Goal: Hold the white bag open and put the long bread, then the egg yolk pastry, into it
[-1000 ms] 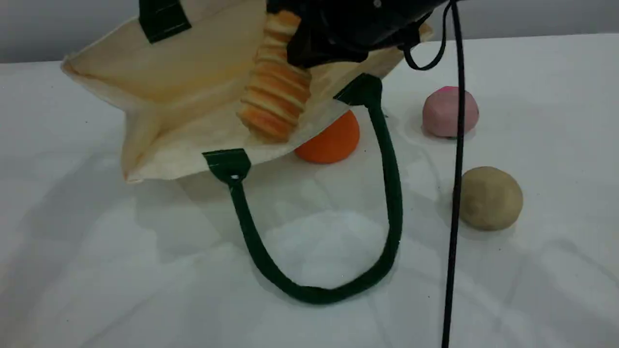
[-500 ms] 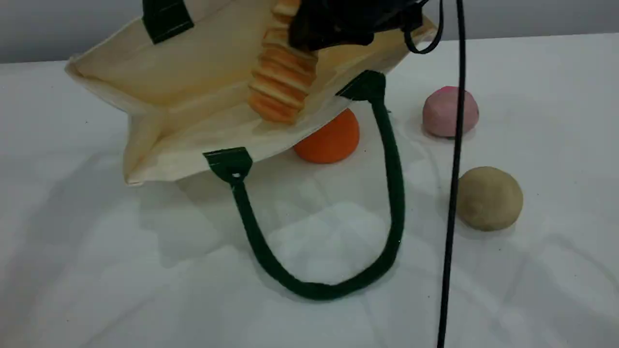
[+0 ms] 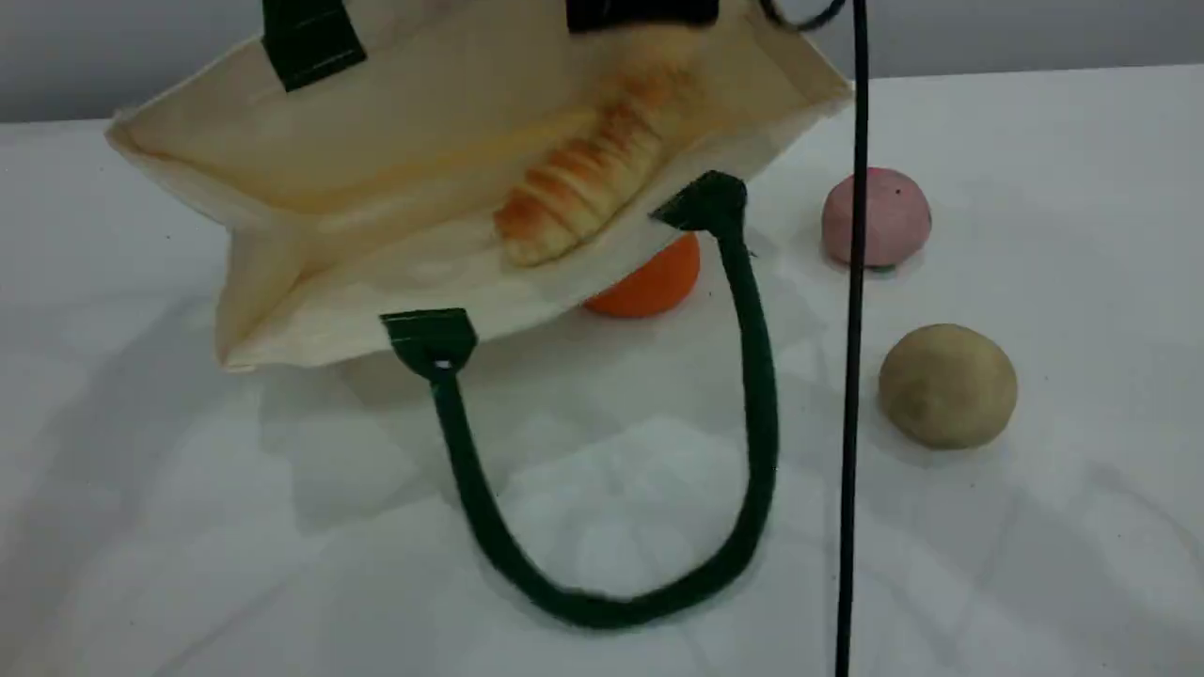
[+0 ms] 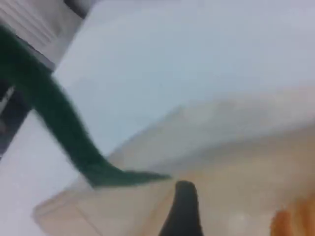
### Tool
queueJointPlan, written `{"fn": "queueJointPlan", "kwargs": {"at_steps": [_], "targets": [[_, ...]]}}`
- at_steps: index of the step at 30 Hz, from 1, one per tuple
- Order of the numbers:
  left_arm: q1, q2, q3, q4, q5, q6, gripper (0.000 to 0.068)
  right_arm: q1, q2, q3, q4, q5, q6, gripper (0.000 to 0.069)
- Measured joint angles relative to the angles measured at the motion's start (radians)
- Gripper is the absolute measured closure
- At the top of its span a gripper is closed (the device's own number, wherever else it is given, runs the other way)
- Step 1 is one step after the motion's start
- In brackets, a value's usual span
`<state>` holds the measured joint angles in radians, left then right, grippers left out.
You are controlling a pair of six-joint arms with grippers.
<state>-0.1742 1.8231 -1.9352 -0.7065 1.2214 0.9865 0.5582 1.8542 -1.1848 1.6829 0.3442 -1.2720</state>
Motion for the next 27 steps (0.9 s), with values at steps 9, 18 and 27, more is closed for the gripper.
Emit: {"fn": "queueJointPlan", "kwargs": {"at_steps": [9,18,27], "targets": [[0.001,-0.001,0.000,0.002,0.000,0.000,0.0598,0.000,-0.064,0.001,-0.411,0.085,0.334,0.0123],[0.001,-0.001,0.000,0.003,0.000,0.000,0.0598,0.000,-0.113,0.001,-1.100,0.317,0.940,0.0123],[0.001,-0.001,0.000,0.003,0.000,-0.001,0.0598,0.000,-0.112,0.001,-1.779,0.583,1.501,0.0123]]}}
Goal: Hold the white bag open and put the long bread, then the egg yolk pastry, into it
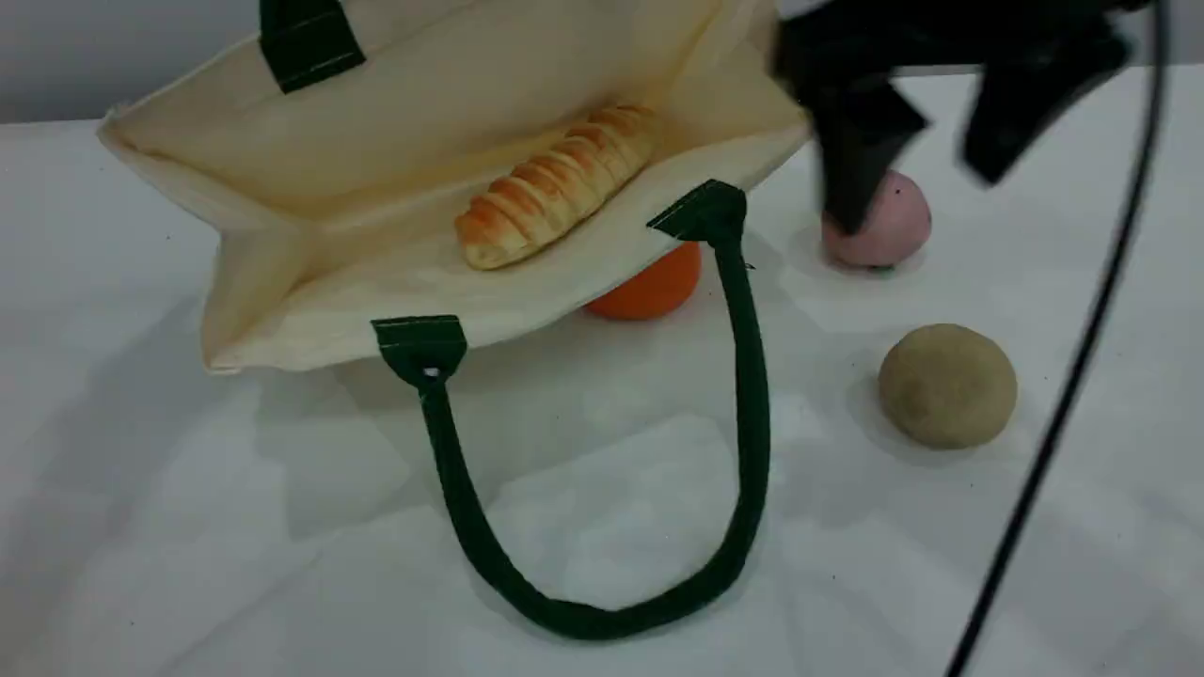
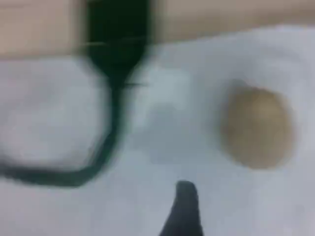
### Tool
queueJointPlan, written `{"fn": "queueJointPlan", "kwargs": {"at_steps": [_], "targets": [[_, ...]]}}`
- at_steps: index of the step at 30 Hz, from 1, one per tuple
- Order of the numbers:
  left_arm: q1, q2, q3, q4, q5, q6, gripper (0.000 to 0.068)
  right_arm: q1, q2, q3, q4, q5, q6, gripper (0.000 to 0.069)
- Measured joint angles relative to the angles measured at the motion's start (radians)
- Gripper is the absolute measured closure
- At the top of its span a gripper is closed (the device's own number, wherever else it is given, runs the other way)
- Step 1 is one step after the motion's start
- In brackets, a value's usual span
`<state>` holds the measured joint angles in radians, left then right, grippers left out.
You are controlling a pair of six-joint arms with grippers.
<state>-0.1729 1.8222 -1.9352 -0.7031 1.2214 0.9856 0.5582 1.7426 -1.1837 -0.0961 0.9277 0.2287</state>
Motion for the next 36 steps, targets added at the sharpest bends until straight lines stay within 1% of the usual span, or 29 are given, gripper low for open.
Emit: {"fn": "queueJointPlan", "kwargs": {"at_steps": [3,8,11,15,23,31,36], "targets": [[0.000,0.000,0.000,-0.001,0.000,0.000,0.0598,0.000,0.003,0.000,-0.122,-0.014,0.057,0.0123],[0.000,0.000,0.000,-0.001,0.000,0.000,0.0598,0.000,0.031,0.000,-0.190,-0.052,0.053,0.0123],[0.000,0.000,-0.001,-0.001,0.000,0.000,0.0598,0.000,0.077,0.000,-0.195,-0.056,0.058,0.0123],[0.000,0.000,-0.001,-0.001,0.000,0.000,0.0598,0.000,0.142,0.000,-0.195,-0.093,0.058,0.0123],[0.000,0.000,-0.001,-0.001,0.000,0.000,0.0598,-0.002,0.243,0.000,-0.199,-0.102,0.058,0.0123],[0.000,0.000,-0.001,0.000,0.000,0.000,0.0598,-0.002,0.272,0.000,-0.204,-0.159,0.054,0.0135],[0.000,0.000,-0.001,0.001,0.000,0.000,0.0598,-0.002,0.320,0.002,-0.211,-0.162,0.054,0.0135]]}}
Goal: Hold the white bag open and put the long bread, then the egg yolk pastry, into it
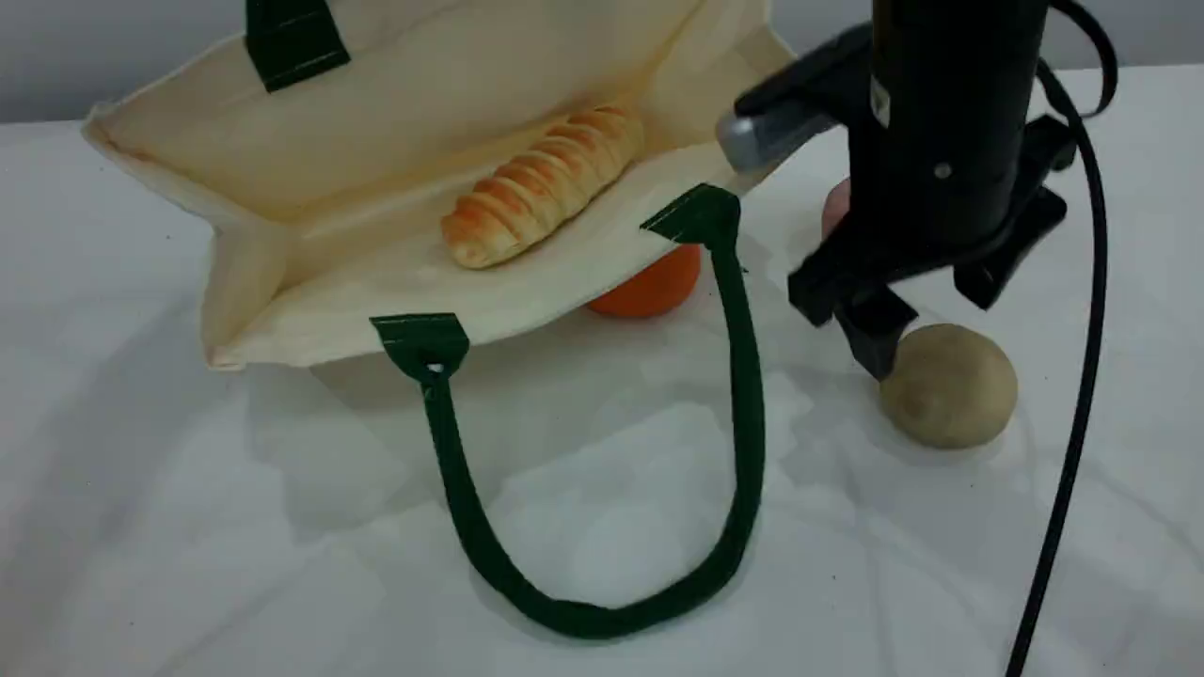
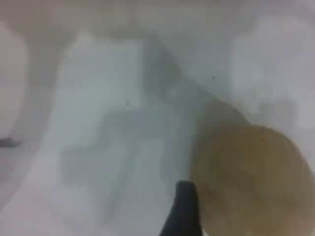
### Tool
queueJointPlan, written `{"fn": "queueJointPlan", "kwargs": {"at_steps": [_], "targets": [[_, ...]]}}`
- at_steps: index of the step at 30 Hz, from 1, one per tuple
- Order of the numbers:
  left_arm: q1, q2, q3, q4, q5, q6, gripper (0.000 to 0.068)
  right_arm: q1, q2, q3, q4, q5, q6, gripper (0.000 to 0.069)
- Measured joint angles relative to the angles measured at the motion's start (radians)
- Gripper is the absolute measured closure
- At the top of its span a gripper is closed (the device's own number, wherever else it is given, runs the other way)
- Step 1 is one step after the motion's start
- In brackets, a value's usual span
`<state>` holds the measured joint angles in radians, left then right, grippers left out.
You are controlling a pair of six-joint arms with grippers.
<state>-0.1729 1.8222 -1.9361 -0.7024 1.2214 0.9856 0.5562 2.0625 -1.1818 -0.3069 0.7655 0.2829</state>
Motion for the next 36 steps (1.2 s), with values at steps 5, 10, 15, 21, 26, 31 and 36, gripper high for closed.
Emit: {"fn": "queueJointPlan", "kwargs": {"at_steps": [5,10,15,21,26,31,36], "targets": [[0.000,0.000,0.000,0.002,0.000,0.001,0.0598,0.000,0.048,0.000,-0.012,-0.018,0.000,0.0135],[0.000,0.000,0.000,0.002,0.000,0.001,0.0598,0.000,0.079,0.000,-0.027,-0.036,0.000,0.0135],[0.000,0.000,0.000,0.001,0.000,0.001,0.0598,0.000,0.086,0.000,-0.067,-0.023,0.045,0.0198],[0.000,0.000,0.000,0.000,-0.001,0.001,0.0598,0.000,0.086,0.000,-0.118,0.018,0.107,0.0461],[0.000,0.000,0.000,0.000,-0.001,0.001,0.0598,0.000,0.084,0.000,-0.140,0.048,0.129,0.0521],[0.000,0.000,0.000,-0.001,-0.001,0.002,0.0598,-0.002,0.035,0.001,-0.187,0.132,0.179,0.0524],[0.000,0.000,0.000,0.002,-0.001,0.016,0.0598,0.003,-0.072,0.017,-0.160,0.114,0.198,0.0531]]}}
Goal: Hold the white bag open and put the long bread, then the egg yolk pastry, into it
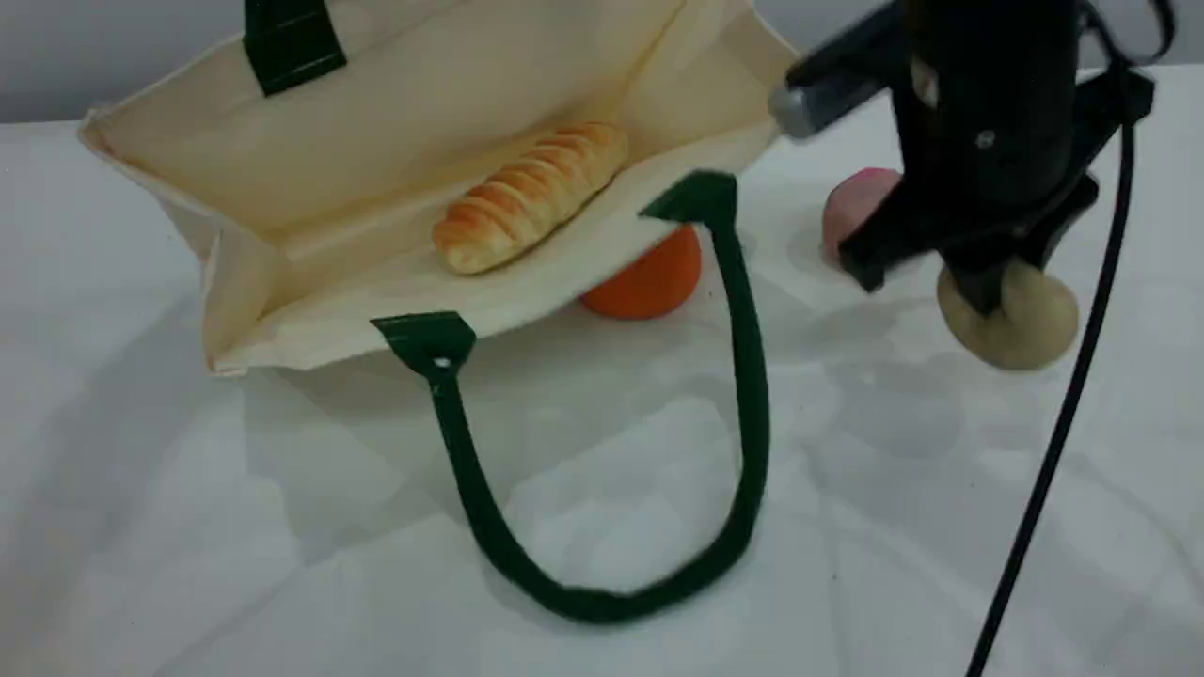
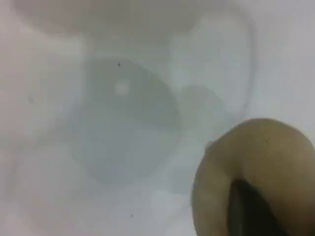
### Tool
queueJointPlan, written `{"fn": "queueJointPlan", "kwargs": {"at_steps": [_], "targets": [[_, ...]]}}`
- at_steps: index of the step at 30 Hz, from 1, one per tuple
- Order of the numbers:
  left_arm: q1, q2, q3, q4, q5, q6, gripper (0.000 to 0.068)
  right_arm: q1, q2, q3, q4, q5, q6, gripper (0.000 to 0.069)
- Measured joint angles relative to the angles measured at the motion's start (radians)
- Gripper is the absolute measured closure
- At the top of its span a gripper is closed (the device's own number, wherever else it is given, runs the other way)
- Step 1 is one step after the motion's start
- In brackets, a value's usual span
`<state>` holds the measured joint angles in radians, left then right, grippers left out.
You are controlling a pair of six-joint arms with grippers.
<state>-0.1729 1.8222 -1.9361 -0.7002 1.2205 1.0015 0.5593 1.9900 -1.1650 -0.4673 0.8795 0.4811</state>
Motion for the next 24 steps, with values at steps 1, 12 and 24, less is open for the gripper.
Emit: {"fn": "queueJointPlan", "kwargs": {"at_steps": [1,12,24], "targets": [[0.000,0.001,0.000,0.002,0.000,0.000,0.0598,0.000,-0.027,0.010,0.007,-0.010,0.008,0.0533],[0.000,0.001,0.000,0.020,0.001,0.000,0.0598,0.080,-0.375,0.227,0.133,-0.290,0.044,0.0538],[0.000,0.002,0.000,0.016,0.001,-0.030,0.0598,0.268,-0.368,0.261,0.102,-0.760,0.048,0.0544]]}}
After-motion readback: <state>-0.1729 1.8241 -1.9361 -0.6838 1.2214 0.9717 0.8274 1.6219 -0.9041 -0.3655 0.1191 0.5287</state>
